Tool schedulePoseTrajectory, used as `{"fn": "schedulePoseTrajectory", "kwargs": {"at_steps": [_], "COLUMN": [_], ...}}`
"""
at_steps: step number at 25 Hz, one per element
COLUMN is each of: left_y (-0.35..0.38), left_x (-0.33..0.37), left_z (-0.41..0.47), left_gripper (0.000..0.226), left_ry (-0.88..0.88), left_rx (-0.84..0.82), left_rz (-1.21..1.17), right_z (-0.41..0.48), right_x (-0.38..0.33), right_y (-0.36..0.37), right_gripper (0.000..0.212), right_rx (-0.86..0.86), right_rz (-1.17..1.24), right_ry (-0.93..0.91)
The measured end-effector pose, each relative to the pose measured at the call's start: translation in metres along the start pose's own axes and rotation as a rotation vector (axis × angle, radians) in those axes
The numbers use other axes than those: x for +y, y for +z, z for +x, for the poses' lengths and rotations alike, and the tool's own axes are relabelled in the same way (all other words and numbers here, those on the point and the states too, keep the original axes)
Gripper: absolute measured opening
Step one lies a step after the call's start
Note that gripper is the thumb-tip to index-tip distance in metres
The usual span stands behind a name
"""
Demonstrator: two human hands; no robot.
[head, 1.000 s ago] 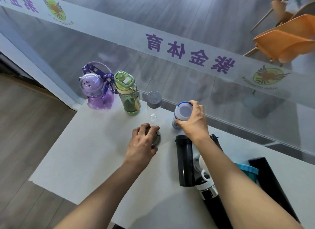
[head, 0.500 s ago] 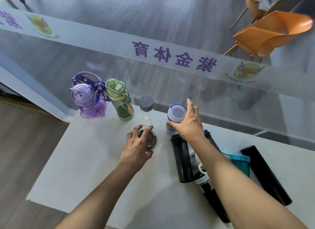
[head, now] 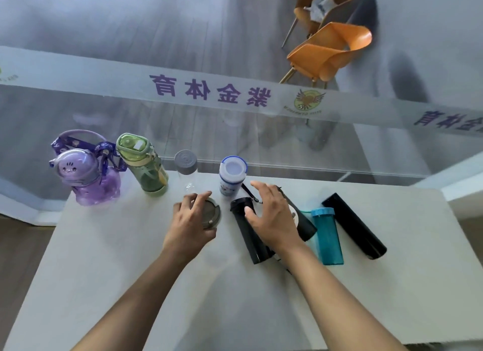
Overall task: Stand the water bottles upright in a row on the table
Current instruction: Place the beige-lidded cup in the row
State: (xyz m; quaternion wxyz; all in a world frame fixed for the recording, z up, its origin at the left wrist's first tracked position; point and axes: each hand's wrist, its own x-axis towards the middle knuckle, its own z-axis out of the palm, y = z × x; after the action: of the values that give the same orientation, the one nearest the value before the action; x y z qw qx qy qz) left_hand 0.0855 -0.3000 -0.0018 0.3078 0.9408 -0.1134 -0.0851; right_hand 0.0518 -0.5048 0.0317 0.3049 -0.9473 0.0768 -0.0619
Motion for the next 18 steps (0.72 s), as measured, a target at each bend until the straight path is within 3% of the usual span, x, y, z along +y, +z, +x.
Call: {"fn": "schedulePoseTrajectory", "kwargs": {"at_steps": [6,18], "left_y": [-0.018,-0.038], "left_x": [0.036,0.146], "left_z": [-0.008,-0.001], "left_gripper": [0.085,0.076], "left_ry": [0.133,0.158], "left_rx": [0.100,0.198], "left_rz": [-0.087,-0.151], "right_z": [-0.021,0.000], "right_x": [-0.011,0.010], "right_y": [0.001,-0.063], "right_gripper": [0.066,0.077], "right_rx": [-0.113,-0.029], "right_rz": [-0.003,0.362], "right_ry": [-0.069,-0.157]}}
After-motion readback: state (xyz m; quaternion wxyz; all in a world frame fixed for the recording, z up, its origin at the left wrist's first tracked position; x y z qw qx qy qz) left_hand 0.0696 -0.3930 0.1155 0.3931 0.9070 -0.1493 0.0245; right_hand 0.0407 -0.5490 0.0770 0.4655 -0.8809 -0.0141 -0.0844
